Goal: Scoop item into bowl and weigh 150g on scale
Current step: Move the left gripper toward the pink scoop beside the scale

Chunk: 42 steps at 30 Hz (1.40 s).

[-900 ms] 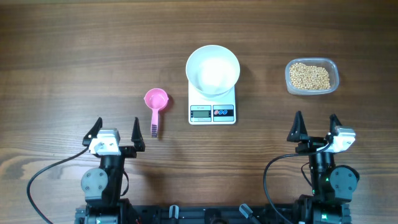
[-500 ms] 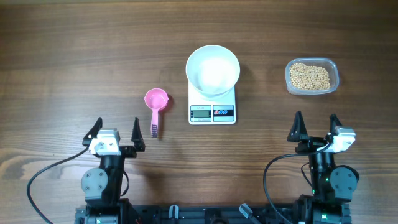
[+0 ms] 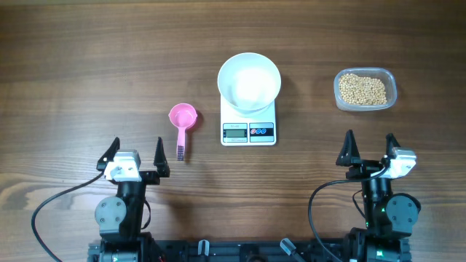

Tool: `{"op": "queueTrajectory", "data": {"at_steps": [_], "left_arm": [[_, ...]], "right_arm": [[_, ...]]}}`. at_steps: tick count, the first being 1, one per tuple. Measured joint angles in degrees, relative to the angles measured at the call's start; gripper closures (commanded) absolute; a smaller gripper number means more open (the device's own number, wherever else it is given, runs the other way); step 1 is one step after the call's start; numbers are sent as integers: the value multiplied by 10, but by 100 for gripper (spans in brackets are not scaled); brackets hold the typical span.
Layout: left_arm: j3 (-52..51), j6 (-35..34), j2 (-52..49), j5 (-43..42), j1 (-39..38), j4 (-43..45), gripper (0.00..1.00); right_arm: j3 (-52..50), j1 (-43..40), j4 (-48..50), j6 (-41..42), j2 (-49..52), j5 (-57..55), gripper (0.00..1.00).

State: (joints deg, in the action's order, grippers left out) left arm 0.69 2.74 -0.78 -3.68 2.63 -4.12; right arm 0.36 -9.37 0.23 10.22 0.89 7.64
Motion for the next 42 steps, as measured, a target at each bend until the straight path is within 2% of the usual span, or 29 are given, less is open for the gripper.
{"op": "queueTrajectory", "data": {"at_steps": [34,39,42], "left_arm": [[-1,0,0,-2,0,9,0],[-1,0,0,-56,0,25,0],[-4,1,0,-131,0,90,0]], "right_arm": [[0,0,0,0,0,0,0],[0,0,0,0,0,0,0],[0,0,0,0,0,0,0]]}}
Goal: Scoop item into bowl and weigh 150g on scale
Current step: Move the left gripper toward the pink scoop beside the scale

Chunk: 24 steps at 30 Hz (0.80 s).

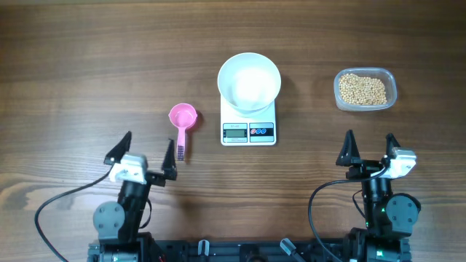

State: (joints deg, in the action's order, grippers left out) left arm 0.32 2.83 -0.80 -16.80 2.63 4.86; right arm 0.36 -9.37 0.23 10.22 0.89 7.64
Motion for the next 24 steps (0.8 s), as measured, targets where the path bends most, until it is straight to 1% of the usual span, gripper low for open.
{"op": "queueTrajectory", "data": {"at_steps": [1,2,5,6,7,9,11,12,14,16,19,21,24], "left_arm": [[0,1,0,-29,0,48,0],[0,2,0,-40,0,79,0],[1,1,1,-62,0,209,0],[3,0,1,-63,0,233,0],[8,-3,1,-63,1,240,0],[27,-11,1,-63,5,230,0],[85,-20,-7,-63,14,177,0],[125,-22,-15,-63,16,130,0],[225,-25,-47,-63,17,0,0],[329,-28,-87,-60,17,-186,0],[466,-31,-174,-70,18,-408,0],[523,-32,-222,-82,18,-466,0],[546,-32,-253,-117,18,-478,0]], "right_arm": [[0,0,0,0,0,0,0],[0,0,0,0,0,0,1],[0,0,0,0,0,0,0],[0,0,0,0,0,0,0],[0,0,0,0,0,0,0],[0,0,0,0,0,0,0],[0,0,0,0,0,0,0],[0,0,0,0,0,0,0],[0,0,0,0,0,0,0],[0,0,0,0,0,0,0],[0,0,0,0,0,0,0],[0,0,0,0,0,0,0],[0,0,0,0,0,0,0]]}}
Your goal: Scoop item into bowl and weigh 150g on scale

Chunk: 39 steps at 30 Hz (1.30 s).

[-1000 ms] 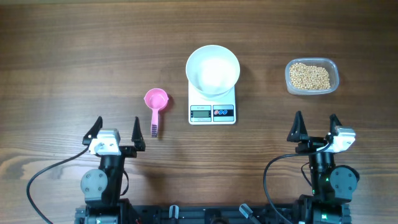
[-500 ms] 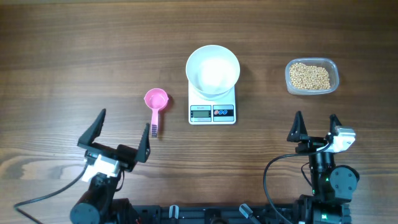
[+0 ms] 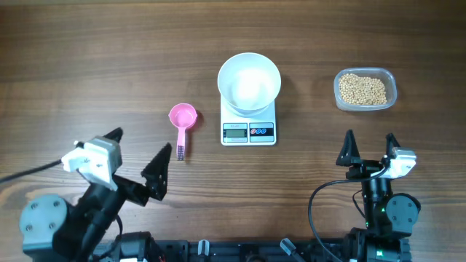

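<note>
A pink scoop (image 3: 182, 124) lies on the table left of the scale, cup away from me, handle toward me. The white bowl (image 3: 249, 82) sits on the white scale (image 3: 249, 125). At the far right stands a clear container of beans (image 3: 365, 89). My left gripper (image 3: 135, 157) is open, raised and tilted, its right fingertip just below and left of the scoop's handle end. My right gripper (image 3: 369, 151) is open near the front right, holding nothing.
Cables run from both arm bases along the front edge. The wooden table (image 3: 87, 65) stretches to the left and far side of the scoop.
My left arm has risen and swung, its gripper now larger in view and tilted, still open near the scoop's handle. The right arm has not moved.
Both grippers stood open at the front edge, left and right. Then the left gripper was tilted slightly toward the scoop. Now it is lifted and angled, open beside the handle end. Scoop, bowl, scale and beans have stayed put.
</note>
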Tool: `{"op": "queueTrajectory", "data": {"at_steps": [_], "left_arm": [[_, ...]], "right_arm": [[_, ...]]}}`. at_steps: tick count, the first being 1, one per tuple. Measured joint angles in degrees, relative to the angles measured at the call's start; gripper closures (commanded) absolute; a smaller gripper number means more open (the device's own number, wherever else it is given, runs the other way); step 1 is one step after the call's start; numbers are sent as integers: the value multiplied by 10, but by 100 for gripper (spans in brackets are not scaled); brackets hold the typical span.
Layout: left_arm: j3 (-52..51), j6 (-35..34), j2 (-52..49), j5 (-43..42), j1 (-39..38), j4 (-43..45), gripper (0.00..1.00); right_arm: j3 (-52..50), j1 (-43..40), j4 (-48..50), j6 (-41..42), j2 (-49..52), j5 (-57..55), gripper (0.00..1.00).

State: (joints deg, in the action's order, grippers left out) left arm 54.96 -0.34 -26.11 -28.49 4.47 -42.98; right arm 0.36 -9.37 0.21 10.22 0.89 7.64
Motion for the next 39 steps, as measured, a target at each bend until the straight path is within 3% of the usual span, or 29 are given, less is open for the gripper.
{"op": "queueTrajectory", "data": {"at_steps": [5,11,15,21,28,39], "left_arm": [[5,-45,-18,-18,0,-24,0],[45,-156,-134,48,0,-159,0],[48,-181,-200,39,0,-163,0],[50,-193,-212,12,0,-184,0],[51,-268,-239,115,0,-239,0],[51,-283,-448,121,0,-209,0]], "right_arm": [[0,0,0,0,0,0,0],[0,0,0,0,0,0,0],[0,0,0,0,0,0,0],[0,0,0,0,0,0,0],[0,0,0,0,0,0,0],[0,0,0,0,0,0,0]]}}
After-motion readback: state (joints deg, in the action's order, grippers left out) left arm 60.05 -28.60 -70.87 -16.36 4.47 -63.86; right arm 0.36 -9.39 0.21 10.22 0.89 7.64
